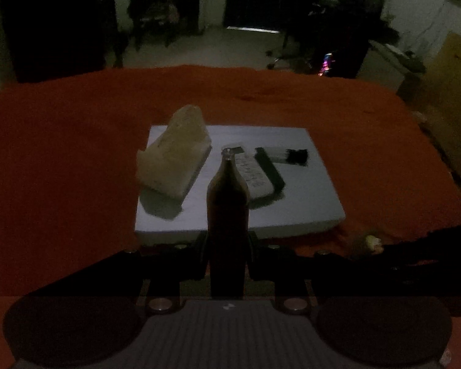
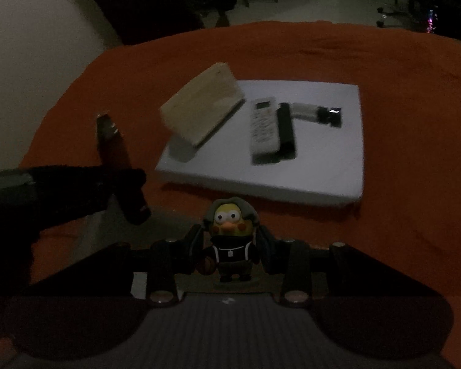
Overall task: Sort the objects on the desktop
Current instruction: 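Carry the figurine and orange bottle down into the box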
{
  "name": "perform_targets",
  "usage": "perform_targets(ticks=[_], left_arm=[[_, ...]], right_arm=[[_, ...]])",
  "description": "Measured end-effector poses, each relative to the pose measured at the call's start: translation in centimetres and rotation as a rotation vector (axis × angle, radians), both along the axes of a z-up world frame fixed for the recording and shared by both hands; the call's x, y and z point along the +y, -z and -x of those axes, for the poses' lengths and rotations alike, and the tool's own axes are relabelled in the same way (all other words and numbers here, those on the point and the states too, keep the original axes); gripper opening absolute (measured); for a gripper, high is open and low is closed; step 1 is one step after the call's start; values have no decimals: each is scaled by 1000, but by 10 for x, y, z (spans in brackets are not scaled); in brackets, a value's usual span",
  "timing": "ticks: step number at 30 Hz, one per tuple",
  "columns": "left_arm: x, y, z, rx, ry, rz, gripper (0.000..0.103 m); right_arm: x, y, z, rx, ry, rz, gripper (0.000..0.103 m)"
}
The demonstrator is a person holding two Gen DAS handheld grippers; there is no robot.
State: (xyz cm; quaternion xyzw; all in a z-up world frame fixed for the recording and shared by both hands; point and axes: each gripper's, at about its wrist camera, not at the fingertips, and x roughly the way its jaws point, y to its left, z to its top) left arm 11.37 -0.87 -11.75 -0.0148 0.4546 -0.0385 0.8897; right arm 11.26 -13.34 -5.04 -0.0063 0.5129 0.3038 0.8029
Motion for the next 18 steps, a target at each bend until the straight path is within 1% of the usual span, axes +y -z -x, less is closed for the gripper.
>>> perform_targets(ticks=[4,7,10,13,18], left_arm=[[2,-2,28,37,33,24,21],[3,7,50,66,57,20,21],[4,26,65,138,74,32,21],[0,47,72,197,90,27,21],[-14,72,81,260,123,20,21]], right_arm=[[6,-2,24,4,-20,-11,41],[11,7,37,16,-34,5,41],[16,28,46,65,-37,34,41],[20,50,53,106,-40,70,41],[22,77,64,127,-50,125,41]])
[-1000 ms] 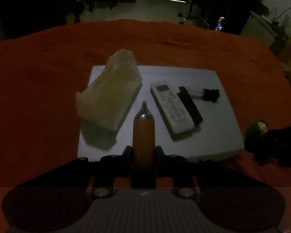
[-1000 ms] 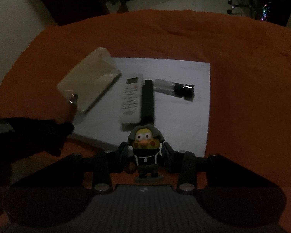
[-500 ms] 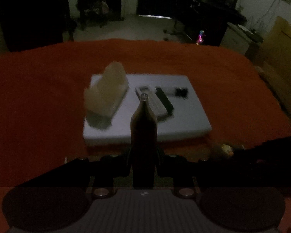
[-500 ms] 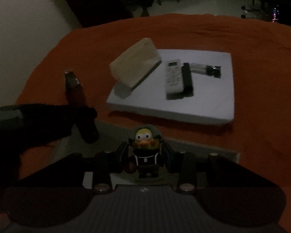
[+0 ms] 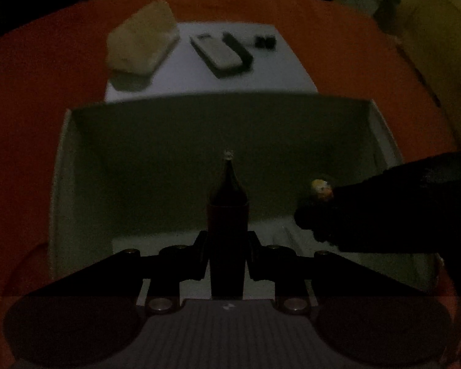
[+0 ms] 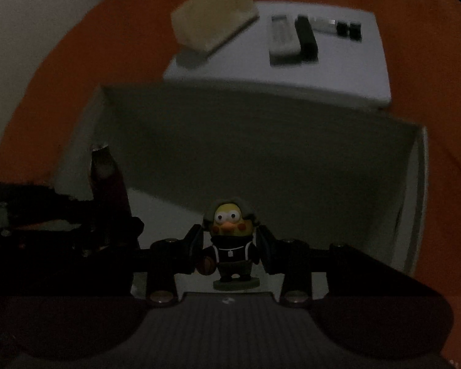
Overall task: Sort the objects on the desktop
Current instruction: 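Carry the figurine and orange bottle down into the box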
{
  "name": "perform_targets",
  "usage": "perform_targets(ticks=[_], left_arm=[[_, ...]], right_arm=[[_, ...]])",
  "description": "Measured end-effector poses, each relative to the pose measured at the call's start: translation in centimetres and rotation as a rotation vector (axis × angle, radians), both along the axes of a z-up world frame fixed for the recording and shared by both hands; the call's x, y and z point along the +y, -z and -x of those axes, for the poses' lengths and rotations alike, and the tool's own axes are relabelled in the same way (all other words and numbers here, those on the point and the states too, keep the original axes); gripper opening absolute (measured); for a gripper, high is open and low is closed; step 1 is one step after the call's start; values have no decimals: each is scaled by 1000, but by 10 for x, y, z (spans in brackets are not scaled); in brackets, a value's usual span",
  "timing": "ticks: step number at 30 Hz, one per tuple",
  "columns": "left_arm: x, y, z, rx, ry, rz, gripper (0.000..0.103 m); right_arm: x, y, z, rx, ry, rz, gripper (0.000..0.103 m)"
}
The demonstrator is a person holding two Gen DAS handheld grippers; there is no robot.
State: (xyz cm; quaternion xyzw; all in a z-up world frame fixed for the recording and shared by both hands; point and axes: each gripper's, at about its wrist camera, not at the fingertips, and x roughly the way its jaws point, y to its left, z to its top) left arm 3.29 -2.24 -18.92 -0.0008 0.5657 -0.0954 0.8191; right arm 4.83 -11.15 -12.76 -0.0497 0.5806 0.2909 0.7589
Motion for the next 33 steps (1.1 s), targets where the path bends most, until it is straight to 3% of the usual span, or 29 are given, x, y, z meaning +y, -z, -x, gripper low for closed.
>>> perform_targets(ticks=[4,11,22,33], left_arm=[[-15,14,1,20,28,-4,21],[-31,27,-6,52,43,-2,21],[-47,48,-11,103,47,-42,21],[-35,70,-1,158,12,-83,21]], right_arm=[[-1,13,2,6,-3,28,41],[-12,23,3,-87,12,136,41],[-18,47,9,-58,-3,190,41],[-12,62,22,-31,-23,221,41]])
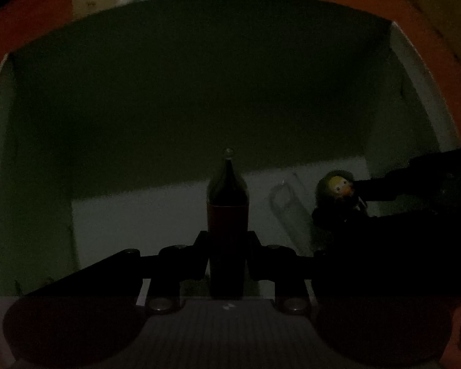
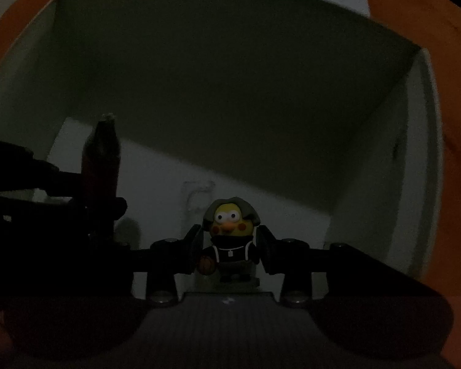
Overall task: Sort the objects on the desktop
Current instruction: 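Carry the figurine and orange bottle down into the box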
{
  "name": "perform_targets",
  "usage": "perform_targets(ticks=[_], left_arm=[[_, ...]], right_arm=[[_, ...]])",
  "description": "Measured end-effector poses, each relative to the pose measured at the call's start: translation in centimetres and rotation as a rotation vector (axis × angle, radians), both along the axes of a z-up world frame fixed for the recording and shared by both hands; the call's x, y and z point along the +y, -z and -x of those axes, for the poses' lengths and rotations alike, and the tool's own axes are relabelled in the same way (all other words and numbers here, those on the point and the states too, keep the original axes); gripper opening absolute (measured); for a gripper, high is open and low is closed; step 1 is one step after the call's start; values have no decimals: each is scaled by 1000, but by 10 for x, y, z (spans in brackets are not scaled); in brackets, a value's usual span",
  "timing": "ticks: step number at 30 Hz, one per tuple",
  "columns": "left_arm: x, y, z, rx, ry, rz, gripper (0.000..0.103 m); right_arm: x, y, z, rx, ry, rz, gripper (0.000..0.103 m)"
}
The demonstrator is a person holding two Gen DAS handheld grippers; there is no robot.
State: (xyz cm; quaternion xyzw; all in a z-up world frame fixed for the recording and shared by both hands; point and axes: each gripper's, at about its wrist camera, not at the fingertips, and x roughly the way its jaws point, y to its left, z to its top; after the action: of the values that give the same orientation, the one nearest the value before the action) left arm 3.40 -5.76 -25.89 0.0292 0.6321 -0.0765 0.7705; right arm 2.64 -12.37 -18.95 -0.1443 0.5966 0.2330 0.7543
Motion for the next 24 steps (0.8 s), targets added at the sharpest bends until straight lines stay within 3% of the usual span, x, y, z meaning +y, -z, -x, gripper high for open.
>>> perform_targets(ticks=[12,17,24], left_arm=[[-1,5,5,30,-7,-16,21],[-3,7,3,72,-18,-25,21],[-5,6,3,95,-29,-18,21]], right_arm=[[-4,-3,-7,-11,-16,9,41],[0,-2,-18,-70,-47,55,41],[1,22,-16,13,-54,94,41]])
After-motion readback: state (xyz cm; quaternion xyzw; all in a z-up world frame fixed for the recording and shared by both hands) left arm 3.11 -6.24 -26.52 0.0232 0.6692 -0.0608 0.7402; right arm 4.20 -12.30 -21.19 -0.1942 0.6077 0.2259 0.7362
